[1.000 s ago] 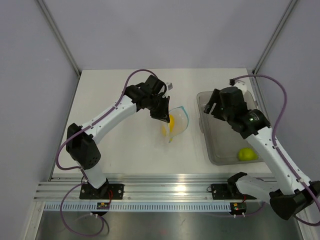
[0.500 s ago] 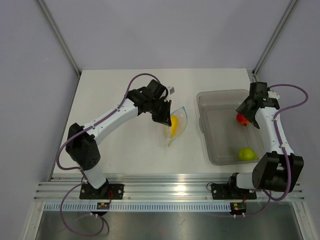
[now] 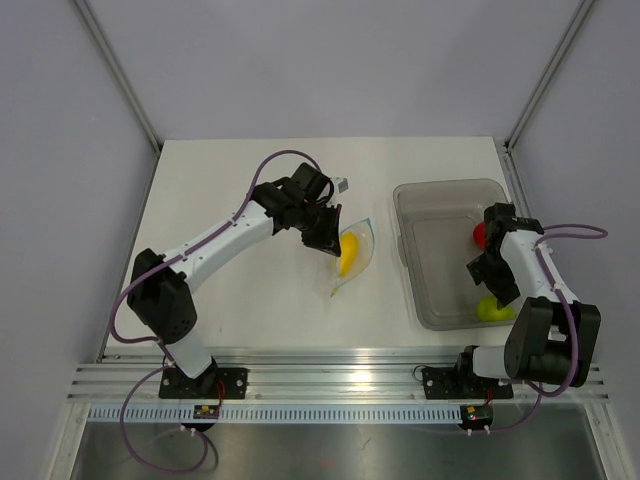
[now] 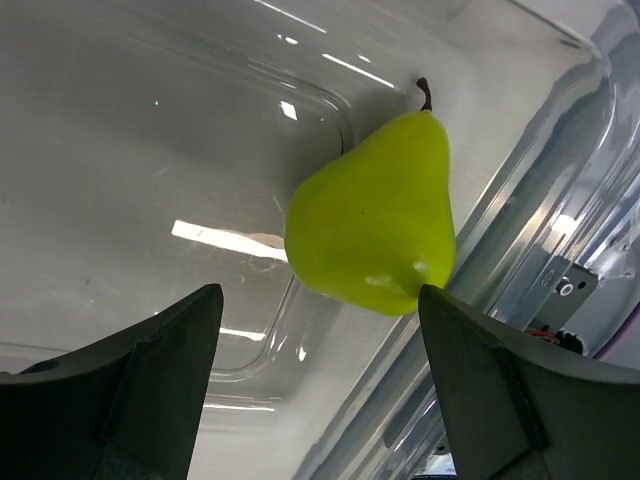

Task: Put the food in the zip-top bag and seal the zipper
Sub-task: Pick up the fake fruit from the bin, then place the fake fruit in the zipper food storage bag.

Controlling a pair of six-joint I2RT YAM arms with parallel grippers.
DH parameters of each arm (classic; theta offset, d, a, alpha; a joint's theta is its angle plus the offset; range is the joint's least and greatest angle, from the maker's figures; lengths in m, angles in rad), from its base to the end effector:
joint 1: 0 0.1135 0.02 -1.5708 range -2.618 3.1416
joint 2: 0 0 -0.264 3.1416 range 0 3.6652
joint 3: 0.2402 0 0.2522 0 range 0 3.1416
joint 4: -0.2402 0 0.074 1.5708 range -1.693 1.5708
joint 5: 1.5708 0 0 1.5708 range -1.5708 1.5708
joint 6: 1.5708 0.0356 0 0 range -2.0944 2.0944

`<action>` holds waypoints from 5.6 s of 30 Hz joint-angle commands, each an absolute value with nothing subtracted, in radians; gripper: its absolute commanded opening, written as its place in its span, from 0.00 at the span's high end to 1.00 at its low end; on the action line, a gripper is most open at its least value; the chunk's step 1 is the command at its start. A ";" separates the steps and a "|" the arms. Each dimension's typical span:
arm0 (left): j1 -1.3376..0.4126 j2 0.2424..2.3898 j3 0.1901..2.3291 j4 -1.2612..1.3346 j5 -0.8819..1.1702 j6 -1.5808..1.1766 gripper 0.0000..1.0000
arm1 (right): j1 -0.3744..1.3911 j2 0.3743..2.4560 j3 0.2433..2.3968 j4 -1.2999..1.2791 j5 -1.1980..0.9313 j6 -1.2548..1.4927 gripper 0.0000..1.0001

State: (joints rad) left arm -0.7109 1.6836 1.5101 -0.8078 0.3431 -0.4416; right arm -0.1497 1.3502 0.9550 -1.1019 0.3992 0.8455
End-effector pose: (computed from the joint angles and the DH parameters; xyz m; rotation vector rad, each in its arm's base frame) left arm 0.2658 -0.2447 0.3033 0.5045 2.6636 -0.8411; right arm 0.2148 -0.0464 0.2257 1.3998 2.5318 -0.5138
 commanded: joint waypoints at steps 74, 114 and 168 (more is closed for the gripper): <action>-0.723 1.508 1.448 -0.793 0.299 -0.449 1.00 | 0.035 1.290 0.773 -0.881 -0.021 0.808 0.06; -0.729 1.532 1.428 -0.785 0.308 -0.456 1.00 | 0.071 1.328 0.864 -0.810 0.215 0.704 0.09; -0.857 1.812 1.763 -0.793 0.391 -0.528 1.00 | 0.402 0.968 1.187 -0.850 0.149 0.724 0.39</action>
State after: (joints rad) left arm -0.8536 1.7912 1.7130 -0.8005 0.3626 -0.5316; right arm 0.3649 0.9611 1.1885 -0.9039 0.1169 0.6792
